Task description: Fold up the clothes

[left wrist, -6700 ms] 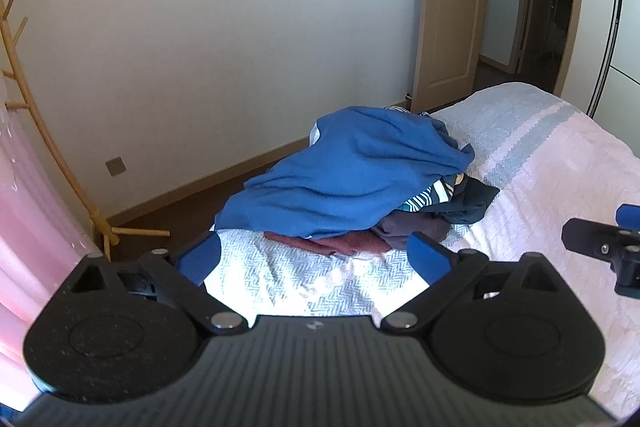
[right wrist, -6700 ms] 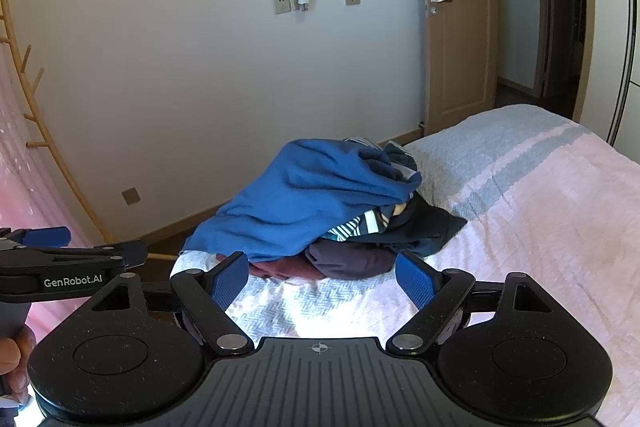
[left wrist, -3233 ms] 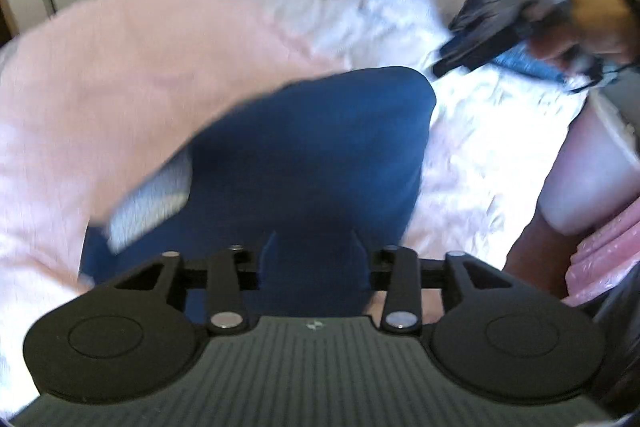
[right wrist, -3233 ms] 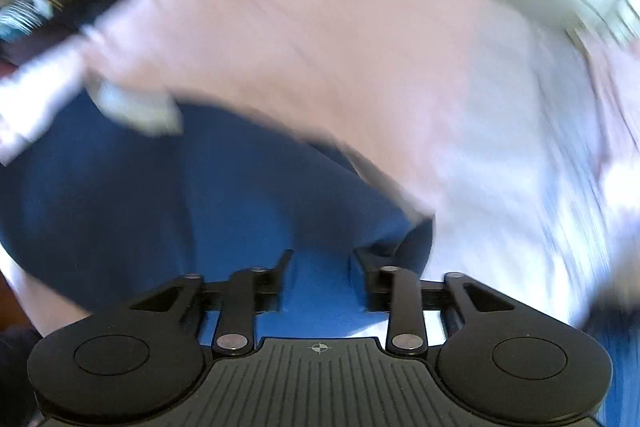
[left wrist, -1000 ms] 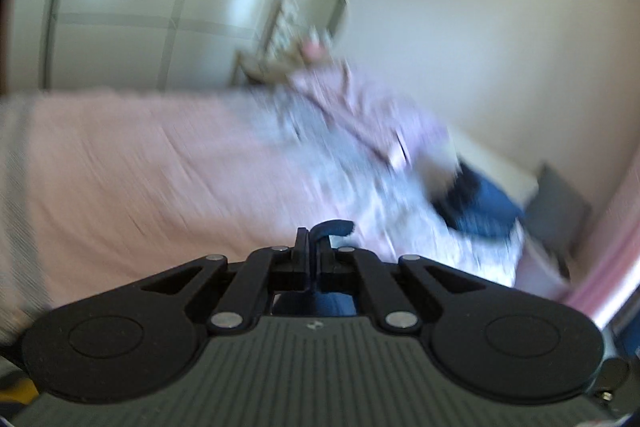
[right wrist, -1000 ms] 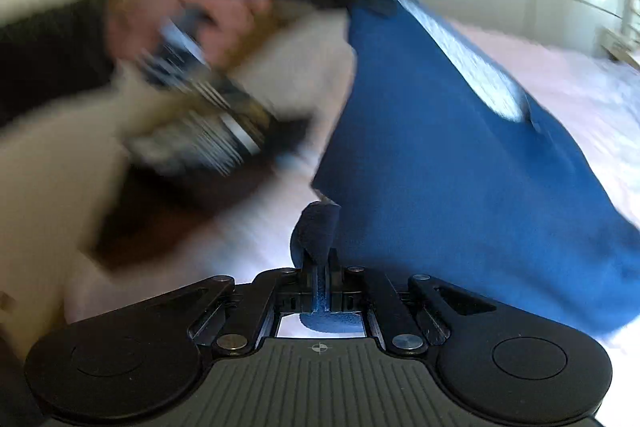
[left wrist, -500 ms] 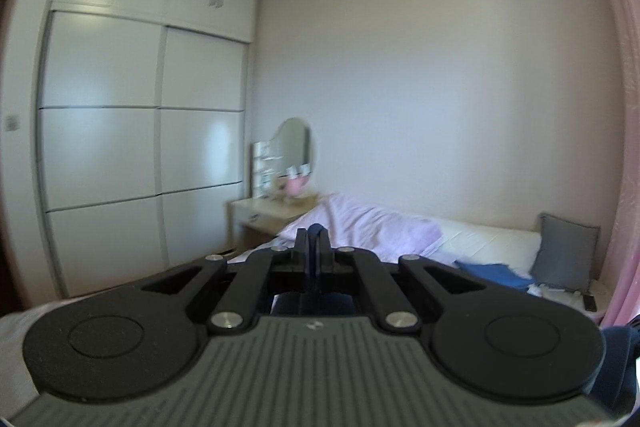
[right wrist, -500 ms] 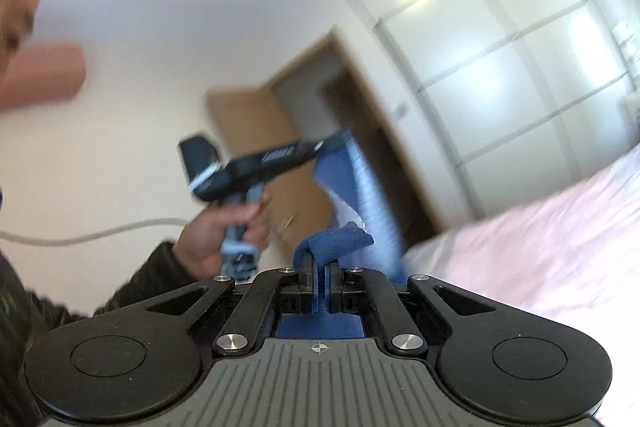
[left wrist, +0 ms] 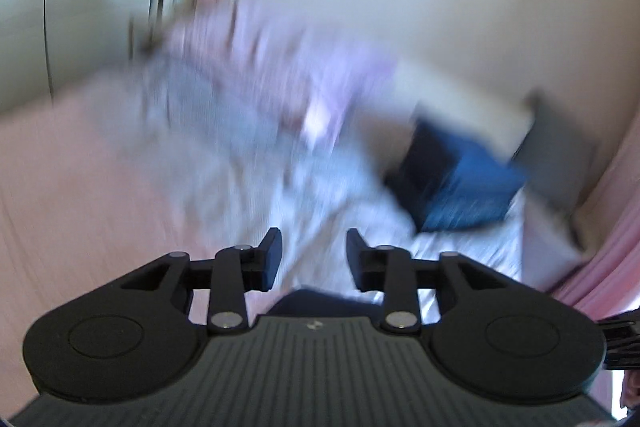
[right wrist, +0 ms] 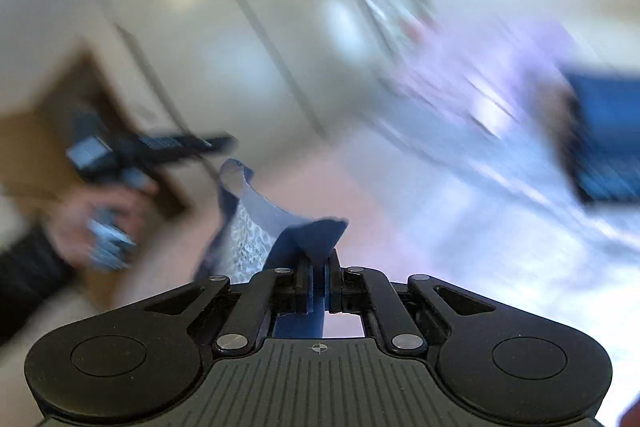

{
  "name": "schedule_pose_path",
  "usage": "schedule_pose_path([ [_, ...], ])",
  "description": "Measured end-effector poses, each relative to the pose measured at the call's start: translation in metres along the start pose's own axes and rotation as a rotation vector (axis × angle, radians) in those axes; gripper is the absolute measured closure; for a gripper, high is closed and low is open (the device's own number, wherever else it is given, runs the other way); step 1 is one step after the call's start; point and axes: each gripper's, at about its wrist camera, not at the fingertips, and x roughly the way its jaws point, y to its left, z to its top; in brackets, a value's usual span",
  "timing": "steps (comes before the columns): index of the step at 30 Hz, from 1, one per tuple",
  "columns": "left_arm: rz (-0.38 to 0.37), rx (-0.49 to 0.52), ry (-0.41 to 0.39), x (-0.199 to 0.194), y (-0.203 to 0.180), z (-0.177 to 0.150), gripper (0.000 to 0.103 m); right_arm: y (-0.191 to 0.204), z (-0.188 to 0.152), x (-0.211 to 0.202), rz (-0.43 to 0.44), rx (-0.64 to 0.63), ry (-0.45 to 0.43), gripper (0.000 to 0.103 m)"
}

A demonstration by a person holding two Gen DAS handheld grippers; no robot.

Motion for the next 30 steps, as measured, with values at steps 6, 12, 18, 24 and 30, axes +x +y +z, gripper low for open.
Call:
schedule_pose_path([
  [6, 0.107, -0.113, 0.220, 0.056, 0.073, -0.064, 0.070, -0.152, -0.066, 0.053, -0.218, 0.048, 0.298, 0.060],
  [12, 0.120, 0.041, 0.378, 0.064, 0.106, -0.099, 0.066, -0.181, -0.089, 0.072, -0.229, 0.260, 0.323, 0.060],
  [18, -0.006, 0.288, 0.457, 0.143, 0.061, -0.112, 0.065, -0.137, -0.094, 0.078, -0.241, 0.340, 0.306, 0.059],
  [24, -0.075, 0.359, 0.486, 0.210, 0.053, -0.114, 0.060, -0.127, -0.127, 0.080, -0.144, 0.548, 0.294, 0.059],
  [30, -0.124, 0.247, 0.541, 0.240, 0.073, -0.107, 0.059, -0.137, -0.142, 0.117, -0.106, 0.701, 0.155, 0.057],
])
